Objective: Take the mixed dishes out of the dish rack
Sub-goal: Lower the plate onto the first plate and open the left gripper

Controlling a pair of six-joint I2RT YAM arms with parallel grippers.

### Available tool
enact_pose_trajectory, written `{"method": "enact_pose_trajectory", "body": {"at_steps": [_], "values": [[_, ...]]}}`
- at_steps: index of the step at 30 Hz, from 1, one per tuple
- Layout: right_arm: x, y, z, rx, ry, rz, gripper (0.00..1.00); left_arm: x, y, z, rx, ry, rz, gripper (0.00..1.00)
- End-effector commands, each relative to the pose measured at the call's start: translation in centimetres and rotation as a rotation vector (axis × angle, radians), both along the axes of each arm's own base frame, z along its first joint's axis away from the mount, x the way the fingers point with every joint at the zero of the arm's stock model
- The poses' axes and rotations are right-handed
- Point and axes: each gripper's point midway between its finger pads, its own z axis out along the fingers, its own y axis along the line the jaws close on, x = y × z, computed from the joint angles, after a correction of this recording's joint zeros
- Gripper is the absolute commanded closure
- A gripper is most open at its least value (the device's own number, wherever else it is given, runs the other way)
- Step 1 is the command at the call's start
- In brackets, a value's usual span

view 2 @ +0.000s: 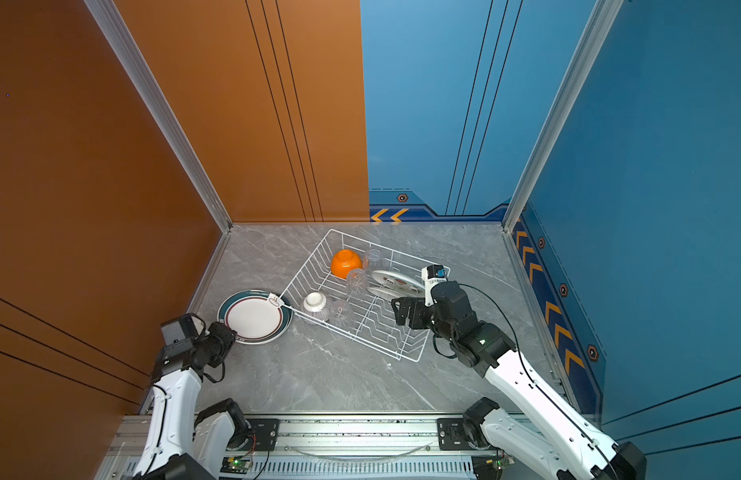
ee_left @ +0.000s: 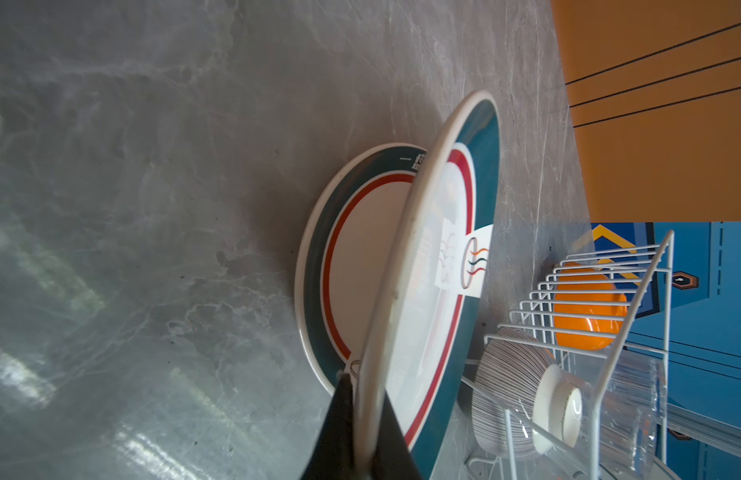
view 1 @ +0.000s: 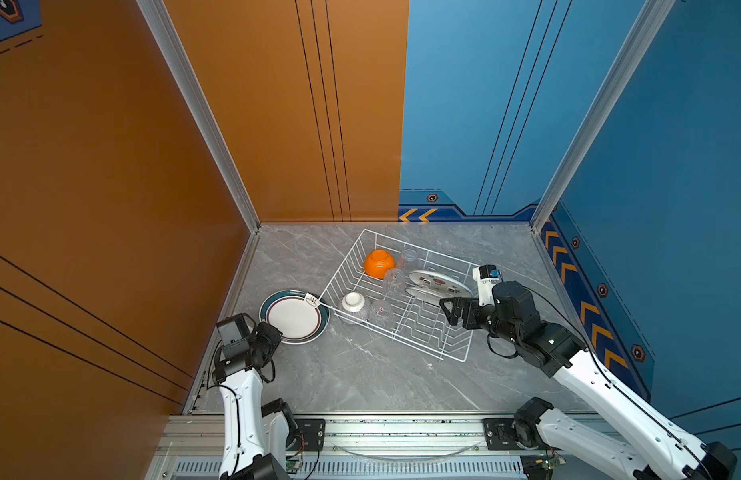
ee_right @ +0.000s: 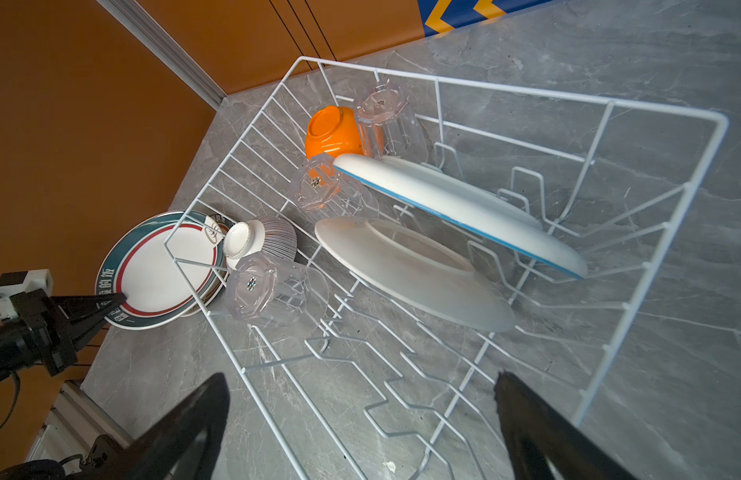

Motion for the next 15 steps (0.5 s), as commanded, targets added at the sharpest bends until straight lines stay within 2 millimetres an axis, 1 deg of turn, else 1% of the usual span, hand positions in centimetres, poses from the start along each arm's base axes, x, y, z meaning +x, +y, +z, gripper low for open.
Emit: {"method": "enact_pose_trajectory", "body": {"at_steps": [1,6,7,8,15], "values": [[-0.2,0.1,-0.5,-0.014,0.011,0.013,0.0,0.9,-0.9,0.5,-0.015,-0.043,-0.057,0.58],[-0.2,-0.3,-1.1,-0.051,0.025,0.009,0.0,1.2,-1.1,0.4,-0.02,-0.024,-0.076,0.12],[-0.2,-0.3,-1.3,-0.06,0.029,0.01,0.0,1.2,-1.2,0.3,-0.019,-0.018,-0.08,0.04],[-0.3,-0.4,-1.3,-0.068,0.032,0.01,0.0,1.1,-1.2,0.4,-0.014,-0.011,-0.083,0.02],[-0.5,-1.3,-1.9,-0.152,0.065,0.003,0.0,0.8,-2.2,0.7,-0.012,-0.025,-0.107,0.02]]}}
